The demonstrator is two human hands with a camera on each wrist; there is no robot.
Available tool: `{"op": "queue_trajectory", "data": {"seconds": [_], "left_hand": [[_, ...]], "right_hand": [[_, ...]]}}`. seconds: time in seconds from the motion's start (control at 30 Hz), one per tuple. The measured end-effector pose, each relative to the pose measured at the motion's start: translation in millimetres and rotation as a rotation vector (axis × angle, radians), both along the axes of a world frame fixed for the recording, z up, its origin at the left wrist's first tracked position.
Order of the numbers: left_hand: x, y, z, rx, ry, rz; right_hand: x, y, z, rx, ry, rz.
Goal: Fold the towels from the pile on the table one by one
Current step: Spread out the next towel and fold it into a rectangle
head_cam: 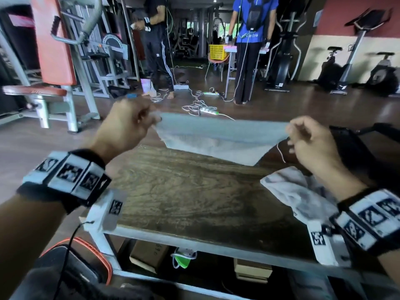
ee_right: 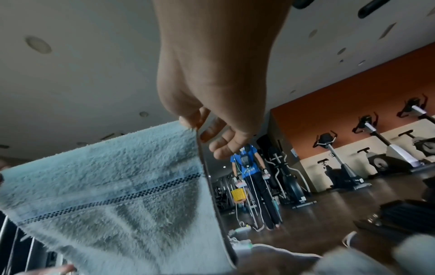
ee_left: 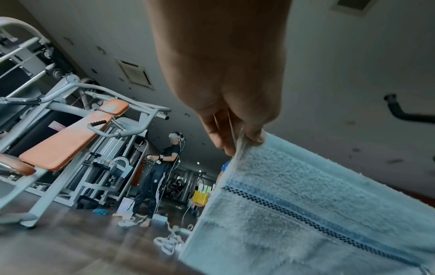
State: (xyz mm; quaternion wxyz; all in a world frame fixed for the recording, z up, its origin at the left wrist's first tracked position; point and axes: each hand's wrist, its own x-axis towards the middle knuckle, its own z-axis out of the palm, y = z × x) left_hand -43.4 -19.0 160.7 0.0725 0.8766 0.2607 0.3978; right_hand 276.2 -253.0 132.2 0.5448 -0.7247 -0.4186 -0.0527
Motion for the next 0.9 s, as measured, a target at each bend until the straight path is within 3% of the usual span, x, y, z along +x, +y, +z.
{"op": "queue_trajectory", "data": {"seconds": [0.1,0.2,0.3,0.37,0.47,0.7,0.9], "left_hand": [[-24.2,-14.2,-49.7,-0.129,0.189,-0.173],[-41.5,-33.3,-85.2,-0.302,0.535,-0.275],[-54.1,-41.0,-109.6,-0.556,0.869,-0.329],[-58.6,-40.1,-118.9,-0.648,0.954,-0.346],[-58.1,-33.8,-121.9,-0.67,0.929,-0.324],[-24.9,-0.8,-137.7,-0.517,0.547,-0.035],[2.9,19.7,-170.5,-0.463,0.454,0.16]], "right_hand": [[-13.2,-28.7,-53.2,-0.228,0.024,0.103],[-20.6,-52.8,-94.2,-0.59,0.121,0.321],[-31.9,-66.3,-112.5,-0.915,0.121,0.51],[-35.8,-69.4,-113.9,-0.991,0.12,0.546],[-31.8,-64.3,-113.8,-0.946,0.157,0.496],[-9.3,-7.0,-131.8,-0.688,0.119,0.212],[0.8,47.7,-151.1,-0.766,0.028,0.056]]}}
